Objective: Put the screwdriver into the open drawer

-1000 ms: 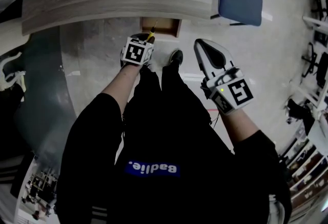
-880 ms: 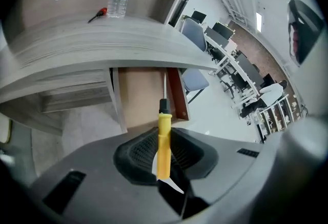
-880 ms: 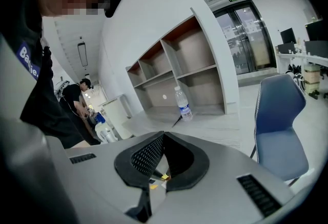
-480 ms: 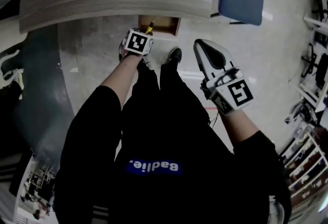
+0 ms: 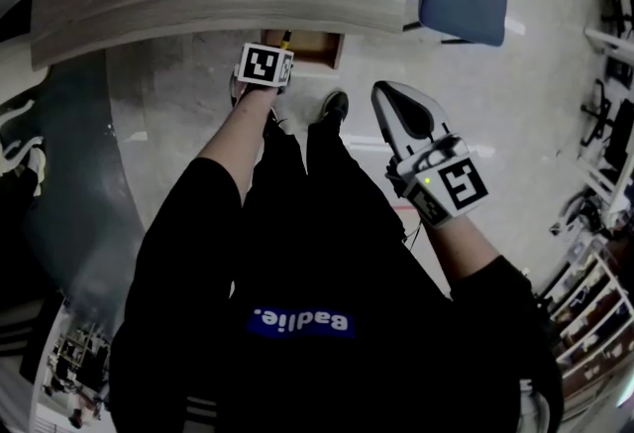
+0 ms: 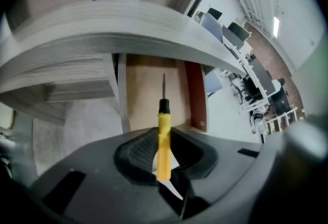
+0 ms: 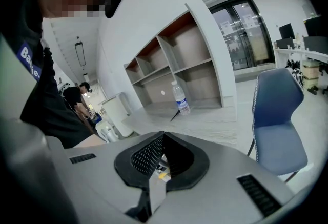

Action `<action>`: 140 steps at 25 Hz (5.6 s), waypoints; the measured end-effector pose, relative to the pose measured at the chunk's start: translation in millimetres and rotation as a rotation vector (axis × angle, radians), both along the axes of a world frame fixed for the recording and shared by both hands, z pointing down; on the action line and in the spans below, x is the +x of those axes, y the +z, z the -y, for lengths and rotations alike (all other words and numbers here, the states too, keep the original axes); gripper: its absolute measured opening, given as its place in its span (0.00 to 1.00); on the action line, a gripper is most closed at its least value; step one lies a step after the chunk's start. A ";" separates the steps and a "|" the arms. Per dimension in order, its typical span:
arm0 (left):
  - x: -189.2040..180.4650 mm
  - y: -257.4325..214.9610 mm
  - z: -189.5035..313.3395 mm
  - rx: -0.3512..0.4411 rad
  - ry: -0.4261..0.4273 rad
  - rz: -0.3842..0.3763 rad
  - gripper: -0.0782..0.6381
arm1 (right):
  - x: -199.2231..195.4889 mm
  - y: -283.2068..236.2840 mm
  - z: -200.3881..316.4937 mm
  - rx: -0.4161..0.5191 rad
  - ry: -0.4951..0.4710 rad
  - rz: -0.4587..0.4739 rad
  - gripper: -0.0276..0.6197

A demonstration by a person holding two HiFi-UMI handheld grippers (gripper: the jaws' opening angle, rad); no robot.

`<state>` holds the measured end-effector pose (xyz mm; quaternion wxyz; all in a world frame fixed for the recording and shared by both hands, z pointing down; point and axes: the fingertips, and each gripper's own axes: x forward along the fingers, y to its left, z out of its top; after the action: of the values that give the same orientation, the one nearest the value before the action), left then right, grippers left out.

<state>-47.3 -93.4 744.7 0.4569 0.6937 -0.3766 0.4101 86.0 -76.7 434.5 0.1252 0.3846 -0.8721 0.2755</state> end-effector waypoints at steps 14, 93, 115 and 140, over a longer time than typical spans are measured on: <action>5.4 8.5 28.1 0.098 -0.189 -0.074 0.21 | 5.6 8.8 -5.7 -0.024 0.002 -0.019 0.09; -38.5 -168.7 -41.9 0.395 -0.124 -0.079 0.18 | -21.8 -75.5 -33.0 0.152 0.038 -0.004 0.09; -19.6 -379.6 -60.6 0.689 -0.028 -0.392 0.11 | -50.5 -100.2 -43.6 0.200 0.002 0.023 0.09; 2.3 -452.8 -83.8 0.818 0.045 -0.505 0.11 | -59.0 -124.6 -58.6 0.237 -0.047 0.030 0.09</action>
<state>-45.0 -9.6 292.0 0.2145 0.9024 -0.3692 0.0571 27.0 -18.1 309.8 0.0723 0.3721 -0.9090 0.1732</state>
